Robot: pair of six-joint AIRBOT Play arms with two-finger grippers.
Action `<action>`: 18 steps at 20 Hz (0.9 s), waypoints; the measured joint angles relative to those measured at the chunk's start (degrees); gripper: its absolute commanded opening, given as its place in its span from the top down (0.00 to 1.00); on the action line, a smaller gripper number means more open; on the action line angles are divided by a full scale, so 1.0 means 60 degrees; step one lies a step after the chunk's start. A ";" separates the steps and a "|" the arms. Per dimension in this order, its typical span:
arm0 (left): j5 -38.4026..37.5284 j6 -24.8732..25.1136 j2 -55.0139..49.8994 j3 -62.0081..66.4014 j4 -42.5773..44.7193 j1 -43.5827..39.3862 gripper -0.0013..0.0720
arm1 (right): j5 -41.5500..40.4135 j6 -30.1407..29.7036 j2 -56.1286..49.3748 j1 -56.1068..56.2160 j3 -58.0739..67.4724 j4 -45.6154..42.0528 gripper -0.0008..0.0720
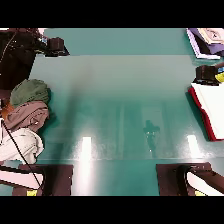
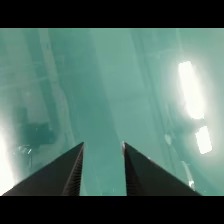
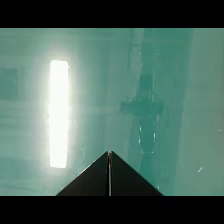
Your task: Fold the shirts.
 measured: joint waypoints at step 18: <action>-0.0404 -0.0612 0.0084 -0.3049 0.4768 0.3107 0.18 | -0.0259 -0.0015 -0.0004 0.0000 -0.0004 -0.0004 0.96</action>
